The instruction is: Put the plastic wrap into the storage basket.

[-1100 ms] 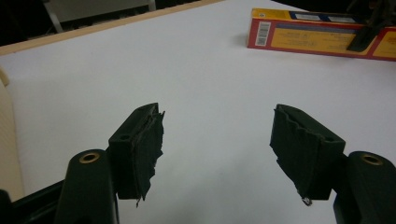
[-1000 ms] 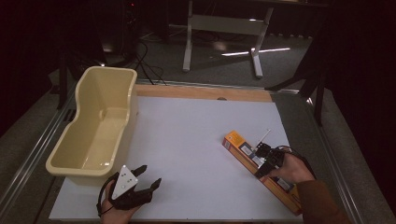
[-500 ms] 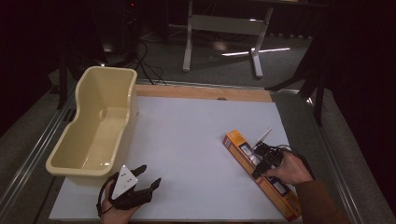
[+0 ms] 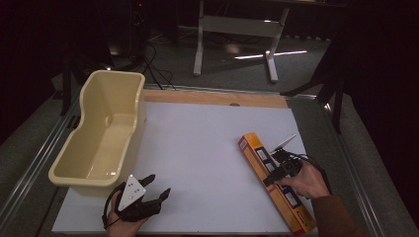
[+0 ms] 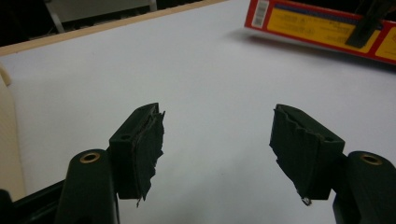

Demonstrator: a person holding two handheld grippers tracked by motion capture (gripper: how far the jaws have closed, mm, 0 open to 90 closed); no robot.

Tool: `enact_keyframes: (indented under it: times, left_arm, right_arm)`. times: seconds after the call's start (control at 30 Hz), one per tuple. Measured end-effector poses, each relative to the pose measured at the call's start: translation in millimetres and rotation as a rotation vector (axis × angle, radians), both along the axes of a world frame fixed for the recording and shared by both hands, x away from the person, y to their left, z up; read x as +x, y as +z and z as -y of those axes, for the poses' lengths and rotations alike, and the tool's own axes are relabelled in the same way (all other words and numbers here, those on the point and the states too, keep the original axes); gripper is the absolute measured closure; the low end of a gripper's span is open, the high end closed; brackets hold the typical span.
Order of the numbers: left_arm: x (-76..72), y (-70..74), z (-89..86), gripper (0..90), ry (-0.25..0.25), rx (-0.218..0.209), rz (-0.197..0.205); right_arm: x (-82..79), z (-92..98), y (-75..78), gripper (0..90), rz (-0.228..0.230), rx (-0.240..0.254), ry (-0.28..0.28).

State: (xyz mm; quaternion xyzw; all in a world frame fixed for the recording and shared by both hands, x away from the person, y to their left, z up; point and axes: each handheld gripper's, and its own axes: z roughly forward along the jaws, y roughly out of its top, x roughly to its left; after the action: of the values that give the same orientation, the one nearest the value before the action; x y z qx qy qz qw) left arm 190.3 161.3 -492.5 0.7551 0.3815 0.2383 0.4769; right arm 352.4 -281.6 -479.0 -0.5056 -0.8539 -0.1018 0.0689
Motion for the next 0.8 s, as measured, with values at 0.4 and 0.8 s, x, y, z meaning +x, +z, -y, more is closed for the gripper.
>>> enact_keyframes:
  times: [0.4,0.8]
  left_arm:
    - [-0.1,0.4,-0.2,33.9,-0.002,-0.001,0.003]
    - [-0.2,1.0,-0.4,33.9,-0.002,-0.006,0.006]
  right_arm:
    - [-5.3,-18.6,21.8,39.8,0.056,0.242,-0.091]
    - [-3.3,-47.0,30.1,39.9,0.086,0.43,-0.164]
